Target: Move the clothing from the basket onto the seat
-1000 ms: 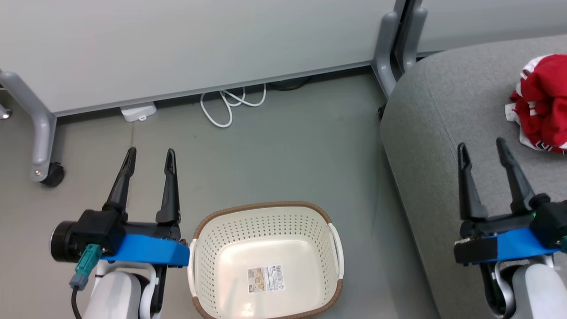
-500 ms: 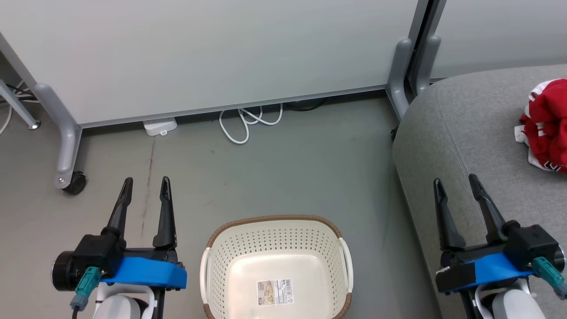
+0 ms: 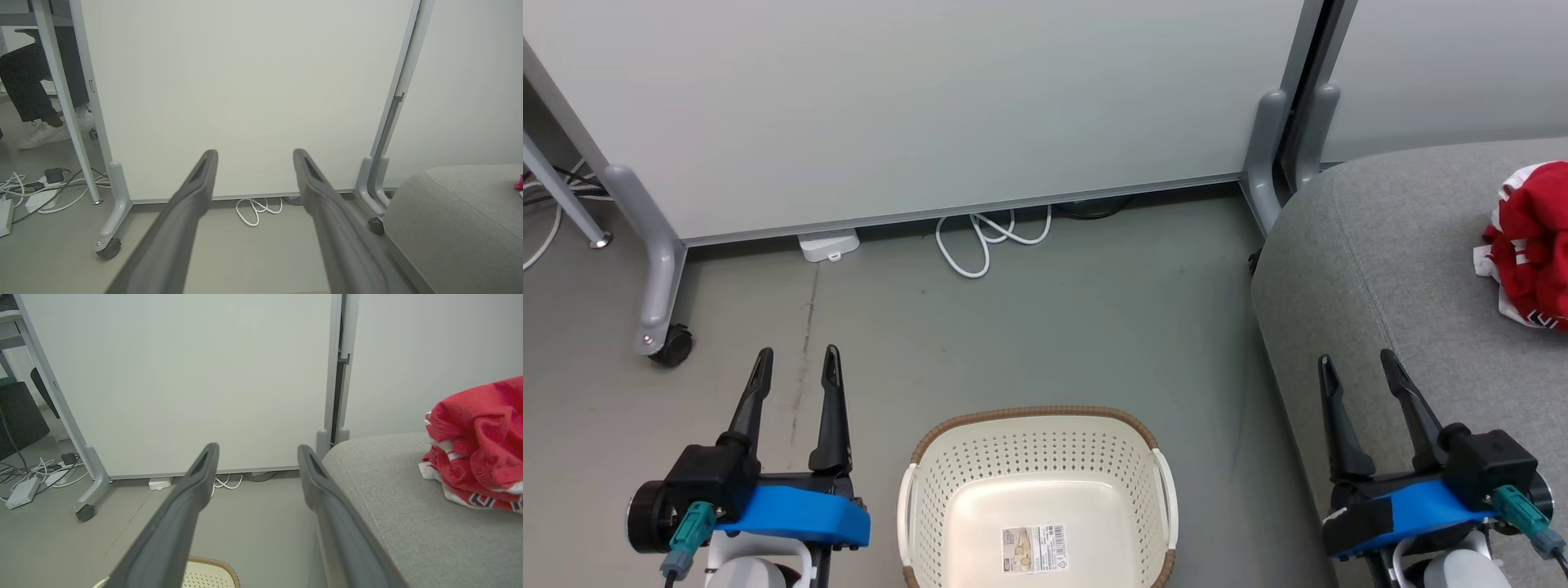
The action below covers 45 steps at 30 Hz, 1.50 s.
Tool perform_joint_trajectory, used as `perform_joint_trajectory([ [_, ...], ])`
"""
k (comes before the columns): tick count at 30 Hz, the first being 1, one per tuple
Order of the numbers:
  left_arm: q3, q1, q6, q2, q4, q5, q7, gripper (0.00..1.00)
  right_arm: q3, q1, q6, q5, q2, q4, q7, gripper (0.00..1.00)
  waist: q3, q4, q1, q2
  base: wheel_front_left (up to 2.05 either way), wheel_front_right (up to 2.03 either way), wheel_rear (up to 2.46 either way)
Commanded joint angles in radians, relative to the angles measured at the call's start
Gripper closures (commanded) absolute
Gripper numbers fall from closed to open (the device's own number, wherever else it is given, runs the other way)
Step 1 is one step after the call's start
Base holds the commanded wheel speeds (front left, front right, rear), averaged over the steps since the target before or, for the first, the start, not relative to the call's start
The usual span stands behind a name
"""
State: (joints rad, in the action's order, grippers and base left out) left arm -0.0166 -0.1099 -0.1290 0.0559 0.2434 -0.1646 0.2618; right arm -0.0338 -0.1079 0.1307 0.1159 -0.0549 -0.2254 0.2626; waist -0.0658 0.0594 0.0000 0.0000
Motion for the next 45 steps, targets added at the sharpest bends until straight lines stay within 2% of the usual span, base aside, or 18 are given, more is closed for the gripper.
perform_joint_trajectory([
  [1, 0.0, 0.004, -0.002, -0.003, 0.002, 0.005, 0.005, 0.0, 0.001, 0.016, 0.0, 0.006, 0.003, -0.004, 0.003, 0.0, 0.002, 0.001, 0.0, 0.0, 0.0, 0.0, 0.0],
  [8, 0.0, 0.008, -0.002, -0.004, 0.011, 0.008, 0.005, 0.0, 0.007, 0.016, 0.0, 0.01, 0.005, -0.017, 0.003, 0.0, 0.011, 0.002, 0.0, 0.0, 0.0, 0.0, 0.0],
  [9, 0.0, 0.003, 0.0, -0.003, 0.01, 0.007, 0.0, 1.0, 0.007, 0.001, 0.0, 0.003, 0.002, -0.016, 0.0, 1.0, 0.011, 0.002, 0.0001, 0.0, 0.0, 0.0, 0.0],
  [14, 0.0, 0.037, 0.0, -0.005, 0.05, 0.001, -0.006, 1.0, 0.007, 0.014, 0.0, 0.007, 0.004, -0.06, -0.008, 1.0, 0.012, 0.001, 0.0, 0.0, 0.0, 0.0, 0.0],
  [31, 0.029, 0.026, -0.001, -0.005, 0.038, -0.322, -0.088, 1.0, -0.014, 0.01, 0.0, 0.338, 0.004, -0.049, -0.091, 1.0, 0.019, -0.007, 0.0, 0.0, 0.0, 0.0, 0.0],
  [45, 0.048, 0.02, -0.001, -0.004, 0.031, -0.529, -0.14, 1.0, -0.026, 0.007, 0.0, 0.551, 0.004, -0.042, -0.143, 1.0, 0.024, -0.013, 0.0, 0.0, 0.0, 0.0, 0.0],
])
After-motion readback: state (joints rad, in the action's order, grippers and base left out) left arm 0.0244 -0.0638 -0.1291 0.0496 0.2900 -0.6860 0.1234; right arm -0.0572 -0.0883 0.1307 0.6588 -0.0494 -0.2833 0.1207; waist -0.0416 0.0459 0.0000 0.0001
